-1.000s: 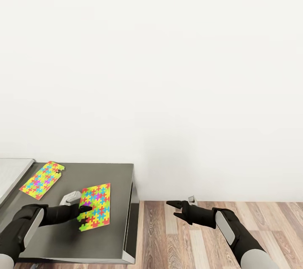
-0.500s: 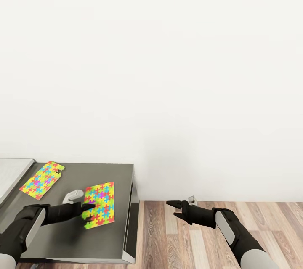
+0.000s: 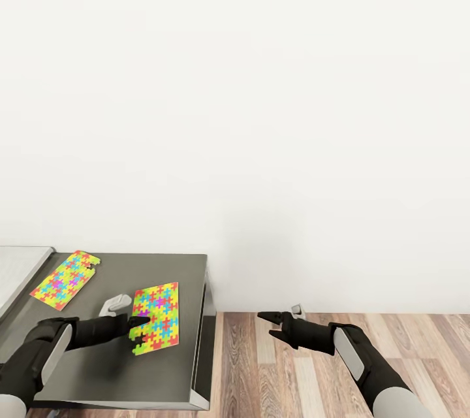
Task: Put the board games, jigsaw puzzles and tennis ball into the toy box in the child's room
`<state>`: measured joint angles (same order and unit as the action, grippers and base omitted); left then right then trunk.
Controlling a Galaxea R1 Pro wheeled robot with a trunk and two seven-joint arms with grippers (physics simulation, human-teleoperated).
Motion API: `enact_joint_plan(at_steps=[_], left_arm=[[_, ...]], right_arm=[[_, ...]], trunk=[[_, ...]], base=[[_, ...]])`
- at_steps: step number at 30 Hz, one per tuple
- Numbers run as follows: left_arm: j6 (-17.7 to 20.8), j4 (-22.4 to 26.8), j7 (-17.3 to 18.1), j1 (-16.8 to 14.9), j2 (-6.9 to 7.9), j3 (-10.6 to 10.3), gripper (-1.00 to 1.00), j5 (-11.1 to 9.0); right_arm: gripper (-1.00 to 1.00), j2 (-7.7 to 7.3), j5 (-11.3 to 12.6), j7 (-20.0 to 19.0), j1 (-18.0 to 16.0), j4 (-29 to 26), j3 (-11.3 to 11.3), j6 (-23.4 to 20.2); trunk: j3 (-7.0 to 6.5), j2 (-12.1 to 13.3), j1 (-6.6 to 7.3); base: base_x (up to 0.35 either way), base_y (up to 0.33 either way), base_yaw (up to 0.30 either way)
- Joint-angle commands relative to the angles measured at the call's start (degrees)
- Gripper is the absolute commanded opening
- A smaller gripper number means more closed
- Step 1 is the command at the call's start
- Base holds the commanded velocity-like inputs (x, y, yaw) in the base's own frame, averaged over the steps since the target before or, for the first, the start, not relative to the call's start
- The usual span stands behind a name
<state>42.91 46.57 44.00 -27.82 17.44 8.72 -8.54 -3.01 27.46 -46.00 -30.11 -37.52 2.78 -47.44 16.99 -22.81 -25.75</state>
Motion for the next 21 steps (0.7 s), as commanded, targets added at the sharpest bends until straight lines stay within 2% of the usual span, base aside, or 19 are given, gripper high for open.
enact_joint_plan(at_steps=[1, 7, 16, 19, 21], left_arm=[[0.33, 0.01, 0.10, -0.04, -0.04, 0.07, 1.00, -0.16], [0.09, -0.06, 0.11, -0.04, -1.03, 0.07, 1.00, -0.10], [-0.10, -0.08, 0.27, -0.04, -1.45, -0.06, 1.00, -0.14], [-0.11, -0.08, 0.28, -0.04, -2.11, -1.14, 1.00, -0.15], [-0.11, -0.08, 0.29, -0.04, -2.49, -2.74, 1.00, -0.22]], right_arm=[[1.00, 0.01, -0.03, -0.15, -0.04, 0.00, 0.12, -0.28], [1.00, 0.02, -0.03, -0.14, -0.04, 0.00, 0.12, -0.28], [1.00, -0.06, -0.04, -0.19, -0.04, 0.00, 0.12, -0.28], [1.00, -0.07, -0.04, -0.21, -0.04, -0.02, 0.12, -0.28], [1.00, -0.07, -0.04, -0.22, -0.04, -0.06, 0.12, -0.28]], trunk=[[0.10, -0.10, -0.03], [0.10, -0.10, -0.03], [0.10, -0.10, -0.03], [0.10, -0.10, -0.03], [0.10, -0.10, -0.03]], base=[[0.000, 0.000, 0.000], [0.000, 0.000, 0.000], [0.000, 0.000, 0.000], [0.000, 0.000, 0.000], [0.000, 0.000, 0.000]])
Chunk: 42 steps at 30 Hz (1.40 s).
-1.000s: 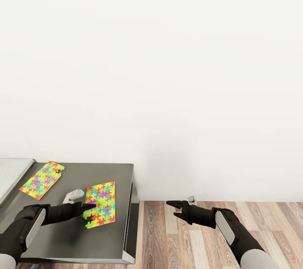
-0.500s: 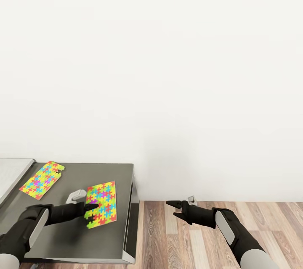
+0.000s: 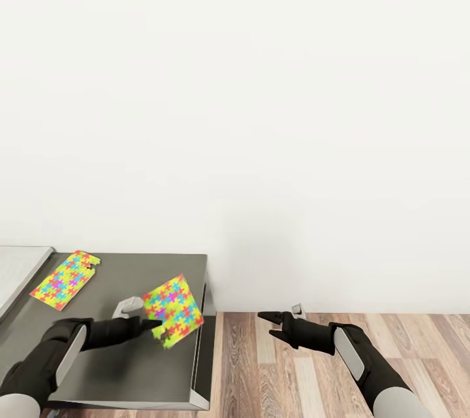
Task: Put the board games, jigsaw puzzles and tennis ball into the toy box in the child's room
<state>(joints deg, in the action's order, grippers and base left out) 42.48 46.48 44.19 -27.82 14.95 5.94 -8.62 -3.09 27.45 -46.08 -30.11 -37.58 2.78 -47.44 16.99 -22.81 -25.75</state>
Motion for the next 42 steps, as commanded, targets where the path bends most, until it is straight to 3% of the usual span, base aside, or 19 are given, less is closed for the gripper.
enact_joint_plan(at_steps=[1, 12, 37, 42], left_arm=[[0.32, 0.01, 0.12, -0.04, -0.10, -0.46, 1.00, -0.19], [0.25, 0.01, 3.25, -0.04, -0.25, -1.37, 1.00, -0.13], [0.23, 0.01, 3.99, -0.04, -0.12, -1.30, 1.00, -0.23], [0.23, 0.01, 5.46, -0.04, 0.14, -1.06, 1.00, -0.28]], right_arm=[[1.00, 0.01, -0.02, -0.15, -0.04, -0.01, 0.14, -0.28], [1.00, 0.01, -0.02, -0.15, -0.04, -0.03, 0.15, -0.28], [1.00, 0.01, -0.02, -0.15, -0.04, -0.03, 0.19, -0.16], [1.00, 0.04, -0.02, -0.07, -0.04, -0.03, 0.21, -0.05]], trunk=[[0.10, -0.10, -0.03], [0.10, -0.10, -0.03], [0.10, -0.10, -0.03], [0.10, -0.10, -0.03]], base=[[0.000, 0.000, 0.000], [0.000, 0.000, 0.000], [0.000, 0.000, 0.000], [0.000, 0.000, 0.000]])
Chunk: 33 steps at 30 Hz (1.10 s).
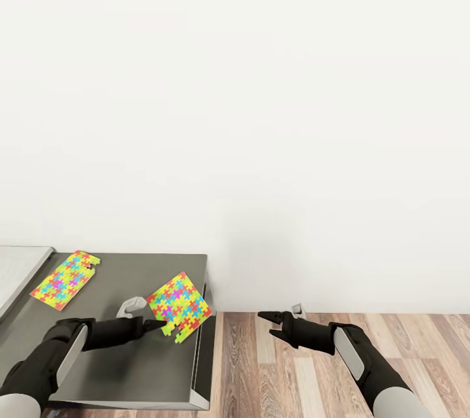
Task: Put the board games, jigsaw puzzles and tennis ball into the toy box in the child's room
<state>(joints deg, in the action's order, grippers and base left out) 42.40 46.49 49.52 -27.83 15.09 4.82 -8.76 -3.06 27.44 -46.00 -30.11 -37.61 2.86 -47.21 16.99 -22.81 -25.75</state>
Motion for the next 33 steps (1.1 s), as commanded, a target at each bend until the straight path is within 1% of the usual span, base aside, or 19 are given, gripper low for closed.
enact_joint_plan(at_steps=[1, 4, 9, 14, 18, 20, 24, 25, 27, 31, 32, 33], left_arm=[[0.32, 0.01, 0.60, -0.04, 0.04, 0.08, 1.00, -0.13], [0.30, 0.01, 2.50, -0.04, 0.16, 0.15, 1.00, 0.04], [-0.06, 0.05, 4.09, -0.04, 0.28, 0.24, 1.00, 0.18], [-0.22, 0.08, 4.50, -0.04, 0.63, 0.27, 1.00, 0.18], [-0.27, 0.09, 4.64, -0.04, 1.25, 0.27, 1.00, 0.09], [-0.25, 0.09, 4.75, -0.04, 1.87, 0.31, 1.00, 0.03], [-0.23, 0.09, 5.25, -0.04, 3.02, 0.34, 1.00, -0.04], [-0.22, 0.10, 5.76, -0.04, 3.77, 0.35, 1.00, -0.10], [-0.22, 0.10, 6.51, -0.04, 4.52, 0.36, 1.00, -0.14], [-0.21, 0.10, 8.76, -0.04, 6.06, 0.41, 1.00, -0.18], [-0.21, 0.10, 10.25, -0.04, 6.96, 0.42, 1.00, -0.19], [-0.21, 0.11, 11.09, -0.04, 7.44, 0.43, 1.00, -0.21]], right_arm=[[1.00, 0.02, -0.02, -0.11, -0.04, 0.00, 0.12, -0.21], [1.00, 0.07, -0.02, 0.09, -0.04, 0.00, 0.12, 0.62], [1.00, 0.13, 0.08, 0.43, -0.04, 0.00, 0.13, 1.62], [1.00, 0.20, 0.17, 0.64, -0.04, 0.01, 0.14, 1.98], [1.00, 0.81, 0.03, 0.66, -0.04, -0.35, 0.10, 2.36], [1.00, 1.32, -0.05, 0.70, -0.04, -0.57, 0.07, 3.07], [1.00, 1.64, -0.02, 0.64, -0.04, -0.60, 0.11, 4.16], [1.00, 1.71, 0.01, 0.44, -0.01, -0.73, 0.08, 4.57], [1.00, 1.78, 0.00, 0.37, 0.01, -0.82, 0.07, 4.92], [1.00, 1.81, -0.01, 0.31, 0.03, -0.91, 0.05, 5.46], [1.00, 1.81, -0.01, 0.25, 0.04, -0.93, 0.05, 5.73], [1.00, 1.82, -0.01, 0.22, 0.04, -0.94, 0.04, 5.85]], trunk=[[0.10, -0.10, -0.03], [0.10, -0.10, -0.03], [0.10, -0.10, -0.03], [0.10, -0.10, -0.03], [0.10, -0.10, -0.03], [0.10, -0.10, -0.03], [0.10, -0.10, -0.03], [0.10, -0.10, -0.03], [0.10, -0.10, -0.03], [0.10, -0.10, -0.03], [0.10, -0.10, -0.03], [0.10, -0.10, -0.03]], base=[[0.000, 0.000, 0.000], [0.000, 0.000, 0.000], [0.000, 0.000, 0.000], [0.000, 0.000, 0.000], [0.000, 0.000, 0.000], [0.000, 0.000, 0.000], [0.000, 0.000, 0.000], [0.000, 0.000, 0.000], [0.000, 0.000, 0.000], [0.000, 0.000, 0.000], [0.000, 0.000, 0.000], [0.000, 0.000, 0.000]])
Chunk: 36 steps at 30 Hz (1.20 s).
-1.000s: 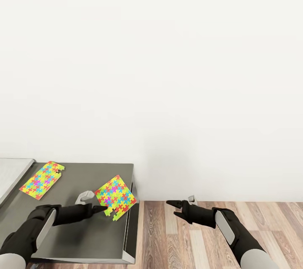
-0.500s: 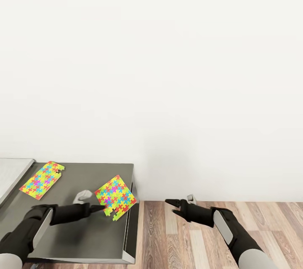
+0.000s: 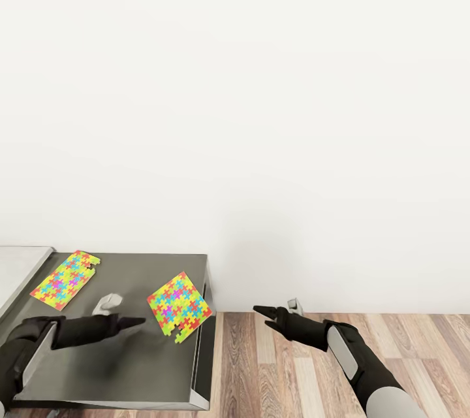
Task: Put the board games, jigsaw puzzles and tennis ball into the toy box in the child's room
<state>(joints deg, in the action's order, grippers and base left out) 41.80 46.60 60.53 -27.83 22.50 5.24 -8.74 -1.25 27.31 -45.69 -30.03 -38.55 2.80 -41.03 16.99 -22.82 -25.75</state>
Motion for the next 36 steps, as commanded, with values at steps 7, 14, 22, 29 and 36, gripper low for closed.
enact_joint_plan(at_steps=[7, 14, 22, 29, 36], left_arm=[[0.57, 0.41, 10.49, -0.03, 3.41, 0.85, 1.00, -0.31], [1.42, 3.09, 22.73, -0.11, 5.18, 4.10, 1.00, -0.27], [2.91, 5.32, 29.47, -0.12, 5.84, 6.94, 1.00, -0.34], [3.40, 5.94, 29.47, -0.12, 5.95, 8.09, 1.00, -0.38], [3.48, 6.12, 29.47, -0.12, 5.83, 9.17, 1.00, -0.48]], right_arm=[[1.00, 0.04, 0.11, -0.17, -0.03, -0.03, 0.10, 0.17], [1.00, 0.09, 0.16, -0.13, -0.03, -0.04, 0.16, 0.24], [1.00, 0.11, 0.66, -0.15, -0.25, -0.07, 0.19, 0.09], [1.00, 0.09, 1.22, 0.00, -1.77, -0.04, 0.57, -0.43], [1.00, 0.33, 1.38, 0.16, -2.34, -0.09, 0.65, -0.29]], trunk=[[0.10, -0.10, -0.03], [0.10, -0.10, -0.03], [0.10, -0.10, -0.03], [0.10, -0.10, -0.03], [0.10, -0.10, -0.03]], base=[[0.000, 0.000, 0.000], [0.000, 0.000, 0.000], [0.000, 0.000, 0.000], [0.000, 0.000, 0.000], [0.000, 0.000, 0.000]])
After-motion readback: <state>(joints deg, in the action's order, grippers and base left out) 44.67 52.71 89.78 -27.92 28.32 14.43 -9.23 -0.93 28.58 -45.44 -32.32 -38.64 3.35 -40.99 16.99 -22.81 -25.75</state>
